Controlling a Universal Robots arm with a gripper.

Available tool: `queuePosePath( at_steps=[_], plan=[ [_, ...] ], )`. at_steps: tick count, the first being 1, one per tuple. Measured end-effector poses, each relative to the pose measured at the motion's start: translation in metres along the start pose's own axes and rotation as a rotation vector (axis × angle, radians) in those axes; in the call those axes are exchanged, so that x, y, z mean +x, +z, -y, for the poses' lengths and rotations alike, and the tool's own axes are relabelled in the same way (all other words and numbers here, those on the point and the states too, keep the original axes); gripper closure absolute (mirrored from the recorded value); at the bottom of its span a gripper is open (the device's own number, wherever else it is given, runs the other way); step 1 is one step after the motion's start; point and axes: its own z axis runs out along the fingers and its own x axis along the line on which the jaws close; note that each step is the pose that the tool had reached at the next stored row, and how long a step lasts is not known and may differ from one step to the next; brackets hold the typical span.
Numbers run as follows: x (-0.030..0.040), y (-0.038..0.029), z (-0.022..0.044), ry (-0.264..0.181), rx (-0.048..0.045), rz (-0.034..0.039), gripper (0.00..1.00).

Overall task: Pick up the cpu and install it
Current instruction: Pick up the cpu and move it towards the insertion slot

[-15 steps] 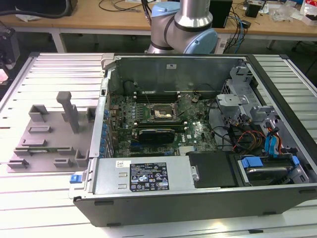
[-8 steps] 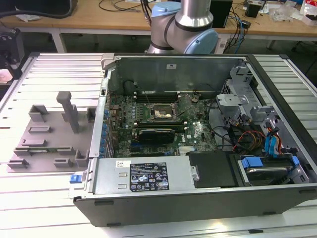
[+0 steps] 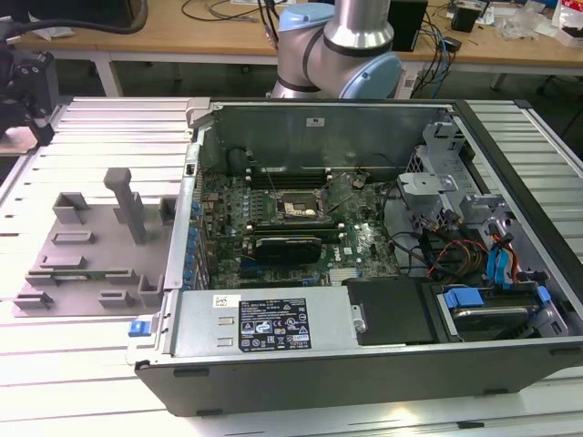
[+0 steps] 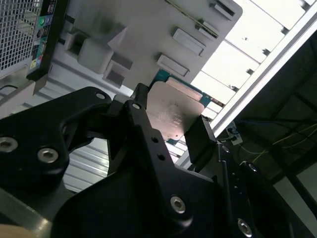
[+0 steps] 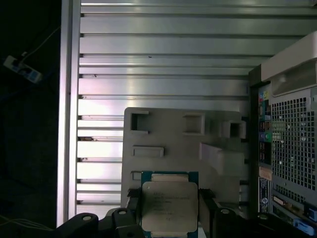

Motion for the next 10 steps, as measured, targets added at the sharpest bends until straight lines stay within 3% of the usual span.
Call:
queuePosePath(
  at_steps=[7,10],
  plan=[
    [-0.0272,-0.0002,0.0002,0.0,0.0,0.0,0.45],
    [-0.0353,-0.0002,0.0003,0.0,0.0,-0.0001,0.45]
  ],
)
